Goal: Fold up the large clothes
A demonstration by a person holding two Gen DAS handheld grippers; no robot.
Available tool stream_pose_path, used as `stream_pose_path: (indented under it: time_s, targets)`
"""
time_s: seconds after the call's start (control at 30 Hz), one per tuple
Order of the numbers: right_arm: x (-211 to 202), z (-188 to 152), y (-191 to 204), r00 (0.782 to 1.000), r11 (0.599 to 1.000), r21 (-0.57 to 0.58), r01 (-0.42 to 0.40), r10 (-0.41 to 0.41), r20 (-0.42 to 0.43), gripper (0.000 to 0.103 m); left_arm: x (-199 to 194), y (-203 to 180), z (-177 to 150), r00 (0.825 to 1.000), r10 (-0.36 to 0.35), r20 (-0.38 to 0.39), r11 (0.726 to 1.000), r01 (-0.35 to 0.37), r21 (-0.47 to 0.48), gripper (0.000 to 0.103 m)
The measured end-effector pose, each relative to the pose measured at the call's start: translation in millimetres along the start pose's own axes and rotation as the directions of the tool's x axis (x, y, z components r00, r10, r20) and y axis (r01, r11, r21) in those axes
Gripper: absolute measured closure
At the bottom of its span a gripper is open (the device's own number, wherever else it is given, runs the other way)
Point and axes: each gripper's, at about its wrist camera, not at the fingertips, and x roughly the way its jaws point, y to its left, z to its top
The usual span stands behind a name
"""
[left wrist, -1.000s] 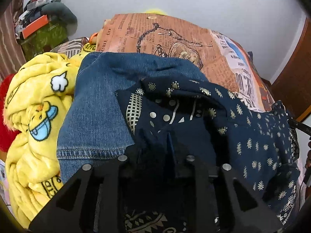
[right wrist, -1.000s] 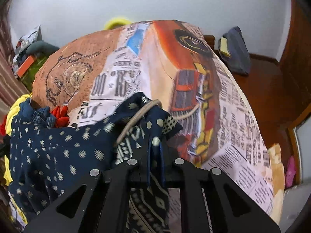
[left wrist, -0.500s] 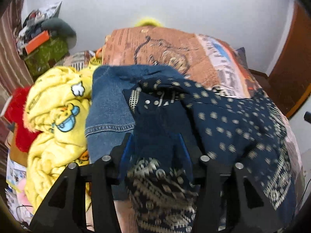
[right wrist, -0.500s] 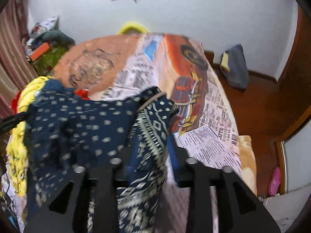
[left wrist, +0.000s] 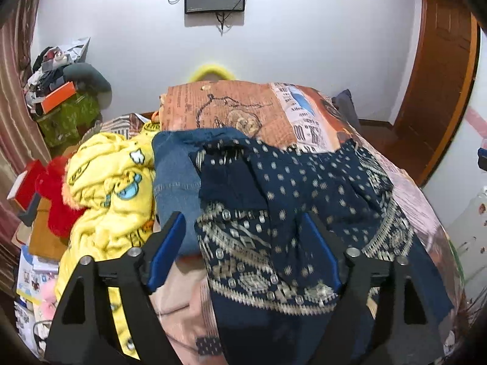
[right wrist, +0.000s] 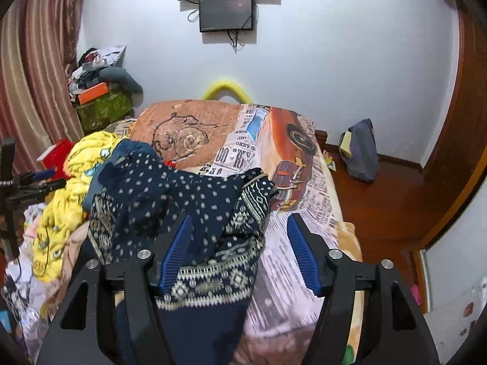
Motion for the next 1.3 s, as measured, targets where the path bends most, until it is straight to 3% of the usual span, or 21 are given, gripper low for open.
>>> stream_pose_path:
  time_s: [0.27, 0.4, 0.63, 0.7, 0.77, 0.8, 0.87, 0.97, 1.0, 1.1, 1.2, 1.23, 1.3]
  targets:
    - [-1.0, -60.4, 11.4, 0.993, 0.999, -0.032, 0.011, -0.015, -0.117, 0.040, -3.9, 13.7, -61.6, 0.995, -0.005, -0.104, 1.000, 0.002, -0.027, 0.022]
    - [11.4, -95.5, 15.2, 0.980, 1.000, -0.005, -0.015, 0.013, -0.200, 0.040, 7.6, 27.3, -95.3, 0.980, -0.022, -0.198, 0.997, 0.007, -0.079, 0.022]
    - [41.6, -154.6, 22.6, 0.943, 0.997, 0.070, -0.042, 0.062, -0.327, 0.040, 31.4, 43.3, -159.1, 0.932, -0.107, -0.347, 0.980, 0.040, -0.194, 0.022]
    - [49.2, -167.4, 23.3, 0.930, 0.993, 0.104, -0.052, 0.086, -0.358, 0.040, 38.8, 44.7, -175.0, 0.912, -0.142, -0.386, 0.972, 0.056, -0.228, 0.022]
    - [55.7, -176.2, 21.6, 0.920, 0.988, 0.145, -0.061, 0.112, -0.374, 0.040, 45.1, 44.5, -190.0, 0.881, -0.236, -0.409, 0.947, 0.114, -0.301, 0.022]
    - [57.1, -179.8, 19.5, 0.920, 0.984, 0.168, -0.064, 0.123, -0.371, 0.041, 49.2, 42.8, -198.0, 0.861, -0.289, -0.418, 0.928, 0.145, -0.343, 0.022]
    - [58.8, -182.9, 12.3, 0.921, 0.970, 0.233, -0.073, 0.155, -0.357, 0.040, 55.3, 39.3, -207.6, 0.844, -0.324, -0.428, 0.912, 0.159, -0.378, 0.022]
    - [64.1, -185.3, 4.7, 0.911, 0.948, 0.304, -0.093, 0.204, -0.358, 0.040, 65.3, 32.3, -219.0, 0.825, -0.352, -0.443, 0.899, 0.165, -0.407, 0.022]
    - [66.9, -186.2, 3.2, 0.909, 0.942, 0.321, -0.097, 0.216, -0.358, 0.040, 69.4, 29.9, -223.8, 0.816, -0.379, -0.436, 0.881, 0.174, -0.439, 0.022]
    - [71.6, -187.8, 7.5, 0.910, 0.940, 0.323, -0.107, 0.224, -0.349, 0.039, 70.1, 26.5, -225.0, 0.819, -0.405, -0.405, 0.856, 0.185, -0.482, 0.023]
    - [75.2, -184.3, 13.1, 0.910, 0.944, 0.301, -0.137, 0.240, -0.339, 0.041, 63.5, 17.1, -220.1, 0.829, -0.411, -0.379, 0.862, 0.218, -0.457, 0.043]
    - [75.6, -183.9, 15.6, 0.909, 0.941, 0.302, -0.153, 0.254, -0.330, 0.047, 61.7, 13.9, -217.2, 0.832, -0.408, -0.376, 0.868, 0.227, -0.441, 0.048]
    - [77.5, -182.2, 18.2, 0.909, 0.941, 0.296, -0.167, 0.263, -0.324, 0.057, 57.9, 8.9, -210.5, 0.837, -0.404, -0.370, 0.879, 0.244, -0.410, 0.075]
